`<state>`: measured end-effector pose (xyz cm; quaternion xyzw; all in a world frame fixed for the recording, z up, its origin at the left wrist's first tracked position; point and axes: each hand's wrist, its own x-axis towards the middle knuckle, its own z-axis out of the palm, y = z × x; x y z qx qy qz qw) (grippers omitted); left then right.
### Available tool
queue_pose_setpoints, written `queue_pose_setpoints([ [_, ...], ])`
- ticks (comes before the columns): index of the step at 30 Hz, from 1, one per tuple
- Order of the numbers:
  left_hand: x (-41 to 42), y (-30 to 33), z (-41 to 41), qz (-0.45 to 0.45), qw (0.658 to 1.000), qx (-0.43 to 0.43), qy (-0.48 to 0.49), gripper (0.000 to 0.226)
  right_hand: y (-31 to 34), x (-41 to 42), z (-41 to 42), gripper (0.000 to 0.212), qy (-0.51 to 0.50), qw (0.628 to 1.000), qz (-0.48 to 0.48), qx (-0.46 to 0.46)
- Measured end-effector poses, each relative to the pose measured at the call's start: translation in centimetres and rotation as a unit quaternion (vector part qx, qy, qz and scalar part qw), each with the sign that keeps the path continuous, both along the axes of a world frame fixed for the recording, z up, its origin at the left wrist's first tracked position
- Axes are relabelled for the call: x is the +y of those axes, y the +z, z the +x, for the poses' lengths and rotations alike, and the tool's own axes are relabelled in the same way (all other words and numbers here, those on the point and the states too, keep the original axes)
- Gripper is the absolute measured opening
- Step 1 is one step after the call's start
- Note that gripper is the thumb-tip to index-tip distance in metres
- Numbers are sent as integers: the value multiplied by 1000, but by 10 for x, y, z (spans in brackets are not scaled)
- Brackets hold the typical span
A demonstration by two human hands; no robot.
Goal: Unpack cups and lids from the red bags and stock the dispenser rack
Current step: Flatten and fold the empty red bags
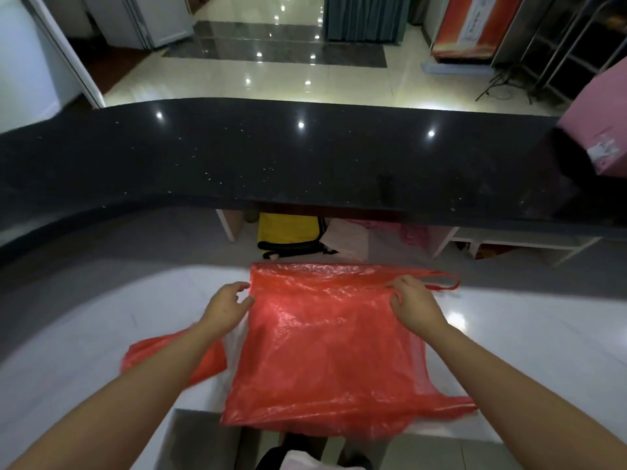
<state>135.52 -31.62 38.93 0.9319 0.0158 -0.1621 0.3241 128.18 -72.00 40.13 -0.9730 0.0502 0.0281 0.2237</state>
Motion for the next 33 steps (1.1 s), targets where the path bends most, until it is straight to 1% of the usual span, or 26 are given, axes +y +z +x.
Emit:
queue_pose_setpoints([
  [2,6,-2,-18,20,1000,-10,-21,40,0,25,6,31,65,998,-24,10],
  [4,10,-5,-41,47,997,-28,-51,38,-3,49,8,32,129,989,-51,43],
  [7,13,-14,-80,49,996,-34,-59,34,-13,75,3,41,217,961,-113,130],
  [9,12,-21,-107,47,998,-36,-37,32,-22,79,-7,46,237,940,-158,190],
  [12,8,-27,-149,72,996,-54,0,35,-35,66,-27,52,239,919,-195,246],
  [14,3,-31,-176,97,990,-99,9,35,-41,54,-41,59,238,910,-202,273],
  [17,-18,-30,-205,142,972,-179,-49,30,-47,44,-60,65,202,919,-205,268],
  [19,-37,-28,-216,157,961,-208,-88,30,-48,42,-75,65,155,931,-203,261],
  [20,-47,-28,-220,151,962,-212,-86,30,-49,41,-82,66,131,934,-202,262],
  [22,-65,-27,-226,124,973,-194,-29,29,-49,40,-92,68,89,936,-201,276],
  [24,-77,-27,-230,89,986,-136,47,27,-48,40,-100,71,48,934,-199,292],
  [25,-81,-29,-231,77,989,-107,62,26,-47,40,-104,72,29,935,-194,295],
  [26,-85,-32,-231,65,993,-82,58,24,-48,40,-108,71,10,937,-185,297],
  [30,-103,-37,-237,0,1000,-15,-11,23,-48,49,-123,69,-37,944,-132,301],
  [33,-115,-36,-242,-66,997,39,-16,22,-48,62,-135,69,-51,955,-84,281],
])
